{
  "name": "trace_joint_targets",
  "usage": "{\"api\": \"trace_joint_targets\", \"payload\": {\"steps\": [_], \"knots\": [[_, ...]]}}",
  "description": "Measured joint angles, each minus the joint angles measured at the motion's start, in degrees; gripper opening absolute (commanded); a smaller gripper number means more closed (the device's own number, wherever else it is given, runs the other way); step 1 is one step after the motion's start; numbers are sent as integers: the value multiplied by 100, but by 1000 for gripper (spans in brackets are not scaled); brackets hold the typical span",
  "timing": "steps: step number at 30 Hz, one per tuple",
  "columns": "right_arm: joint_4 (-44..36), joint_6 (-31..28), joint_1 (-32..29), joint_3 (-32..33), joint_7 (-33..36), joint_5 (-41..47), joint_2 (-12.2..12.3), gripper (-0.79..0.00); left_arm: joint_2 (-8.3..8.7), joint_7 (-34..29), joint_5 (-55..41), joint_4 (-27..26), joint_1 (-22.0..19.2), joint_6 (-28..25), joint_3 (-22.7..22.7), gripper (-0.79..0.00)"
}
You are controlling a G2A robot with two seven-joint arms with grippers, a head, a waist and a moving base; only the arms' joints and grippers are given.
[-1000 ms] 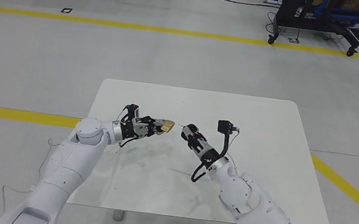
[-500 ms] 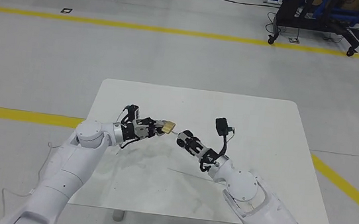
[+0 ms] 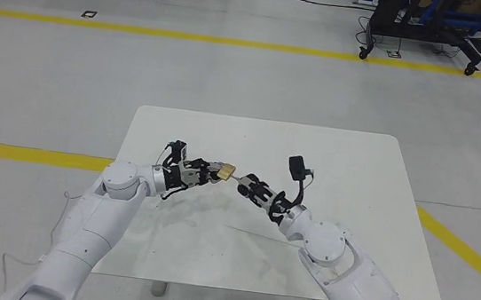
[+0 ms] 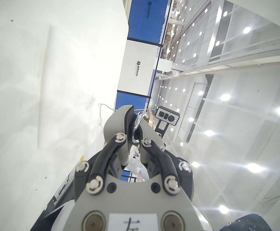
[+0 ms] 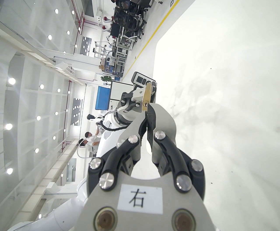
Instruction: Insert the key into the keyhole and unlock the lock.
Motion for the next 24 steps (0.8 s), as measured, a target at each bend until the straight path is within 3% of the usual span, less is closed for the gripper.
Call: {"api": "trace_joint_targets", "payload": {"steps": [24], "knots": [[8, 274, 10, -65, -207, -175, -148, -785, 41, 253, 234, -268, 150, -145, -16, -785]]}}
